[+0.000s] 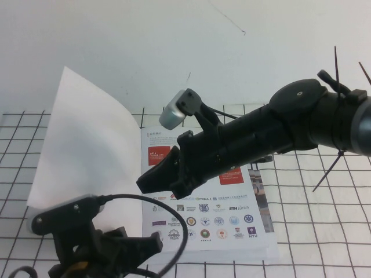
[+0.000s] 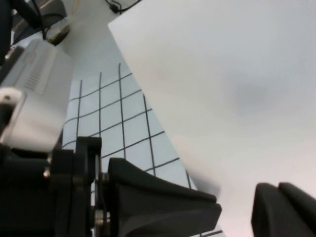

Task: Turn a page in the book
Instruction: Open the closed book

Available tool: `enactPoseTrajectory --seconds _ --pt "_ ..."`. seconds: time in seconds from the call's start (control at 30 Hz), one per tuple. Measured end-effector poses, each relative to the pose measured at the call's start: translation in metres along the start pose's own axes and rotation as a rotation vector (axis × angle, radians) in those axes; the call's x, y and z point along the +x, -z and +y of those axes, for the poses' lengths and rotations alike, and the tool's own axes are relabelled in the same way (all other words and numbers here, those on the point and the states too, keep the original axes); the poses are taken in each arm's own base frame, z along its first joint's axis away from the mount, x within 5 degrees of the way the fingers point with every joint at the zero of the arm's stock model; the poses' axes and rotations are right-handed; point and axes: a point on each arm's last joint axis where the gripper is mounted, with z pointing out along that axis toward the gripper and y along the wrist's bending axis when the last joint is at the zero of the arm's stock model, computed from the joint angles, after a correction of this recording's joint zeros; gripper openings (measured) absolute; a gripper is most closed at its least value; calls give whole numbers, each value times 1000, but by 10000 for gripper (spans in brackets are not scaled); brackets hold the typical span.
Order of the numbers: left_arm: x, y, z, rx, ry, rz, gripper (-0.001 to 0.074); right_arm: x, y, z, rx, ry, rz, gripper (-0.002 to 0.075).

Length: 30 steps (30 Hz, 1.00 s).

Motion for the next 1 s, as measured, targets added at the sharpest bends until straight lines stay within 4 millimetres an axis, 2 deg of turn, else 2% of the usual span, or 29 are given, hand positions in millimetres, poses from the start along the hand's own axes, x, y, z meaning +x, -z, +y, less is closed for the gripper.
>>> enactPoseTrajectory --seconds 0.23,0.5,0.77,1.0 --pt "-14 -21 11 13 76 114 -2 4 0 -8 87 9 46 -2" --pt "-21 -27 17 9 105 133 -2 18 -3 -27 223 3 149 -2" --pt "-18 -29 17 2 96 145 -3 56 -28 -53 208 -111 264 -2" --pt "-3 -45 23 -83 48 201 -3 62 -31 -58 227 -127 284 -2"
